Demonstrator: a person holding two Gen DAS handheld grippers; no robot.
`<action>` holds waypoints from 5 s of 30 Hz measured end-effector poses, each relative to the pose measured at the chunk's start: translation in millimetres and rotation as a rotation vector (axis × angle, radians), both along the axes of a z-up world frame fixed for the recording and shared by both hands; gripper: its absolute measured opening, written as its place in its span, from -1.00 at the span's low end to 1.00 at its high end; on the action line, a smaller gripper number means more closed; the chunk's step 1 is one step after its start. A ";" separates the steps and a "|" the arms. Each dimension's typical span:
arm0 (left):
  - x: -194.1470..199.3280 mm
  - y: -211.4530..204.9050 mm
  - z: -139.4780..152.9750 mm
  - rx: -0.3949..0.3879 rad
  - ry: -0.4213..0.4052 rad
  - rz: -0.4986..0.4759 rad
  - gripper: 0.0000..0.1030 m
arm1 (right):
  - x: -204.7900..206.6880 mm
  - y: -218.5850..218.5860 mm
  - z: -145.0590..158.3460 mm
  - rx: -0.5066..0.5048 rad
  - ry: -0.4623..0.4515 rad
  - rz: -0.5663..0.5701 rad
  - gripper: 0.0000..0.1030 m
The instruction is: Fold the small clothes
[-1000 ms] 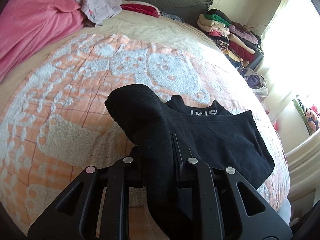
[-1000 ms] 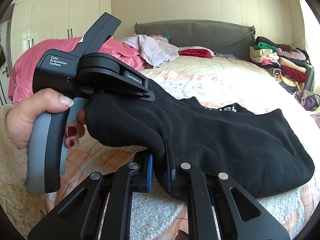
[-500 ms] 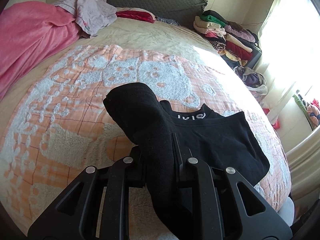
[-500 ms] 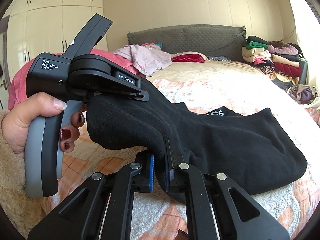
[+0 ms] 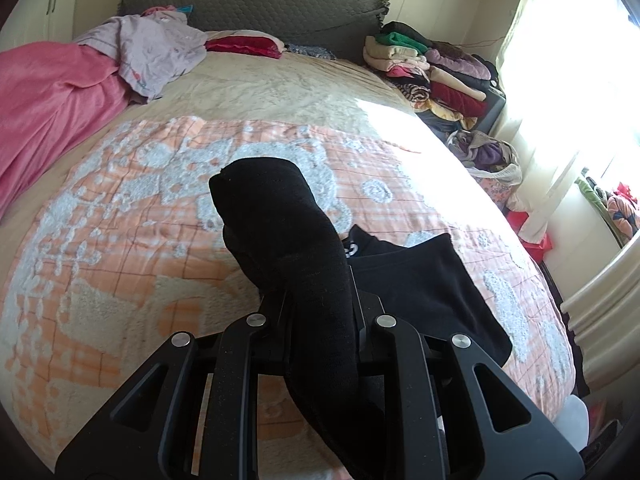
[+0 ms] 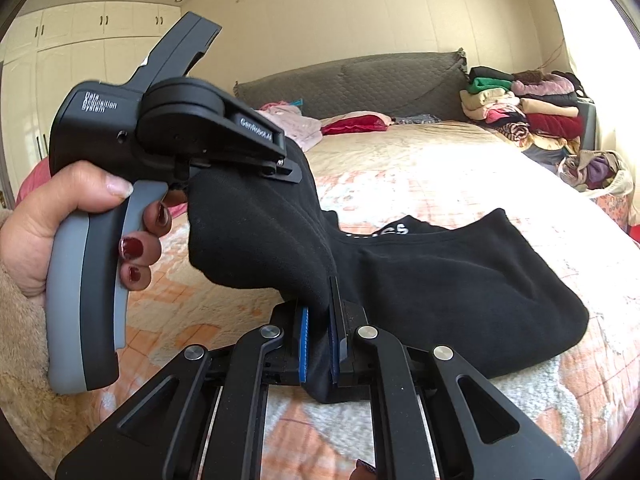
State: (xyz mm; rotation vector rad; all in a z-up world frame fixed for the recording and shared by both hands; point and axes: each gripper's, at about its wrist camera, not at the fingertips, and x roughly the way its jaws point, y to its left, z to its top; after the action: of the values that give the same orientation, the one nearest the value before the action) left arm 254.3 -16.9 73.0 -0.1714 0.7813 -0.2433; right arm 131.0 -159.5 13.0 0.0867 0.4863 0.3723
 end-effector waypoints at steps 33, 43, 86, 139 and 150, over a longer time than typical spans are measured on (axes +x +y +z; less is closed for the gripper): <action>48.3 -162.1 -48.4 0.103 0.104 -0.160 -0.65 | 32.2 -106.9 -43.0 0.170 0.185 -0.177 -0.86; 57.5 -178.1 -70.9 0.095 0.145 -0.195 -0.34 | 37.1 -123.8 -59.5 0.222 0.234 -0.195 -0.79; 10.5 -67.6 -79.0 0.099 0.082 -0.033 0.36 | 113.5 -153.1 -35.4 0.290 0.273 -0.076 -0.60; -36.9 -75.8 -90.9 0.025 0.124 -0.118 0.53 | 68.0 -215.2 -45.6 0.276 0.253 -0.278 0.42; -36.4 -81.9 -94.5 0.043 0.130 -0.139 0.53 | 183.2 -176.6 -30.4 0.183 0.421 -0.137 -0.29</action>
State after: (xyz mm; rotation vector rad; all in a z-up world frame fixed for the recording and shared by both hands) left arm 217.9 -98.8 -21.5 -0.0926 0.9288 -0.3493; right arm 314.2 -336.1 -17.4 0.3794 0.8567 0.2625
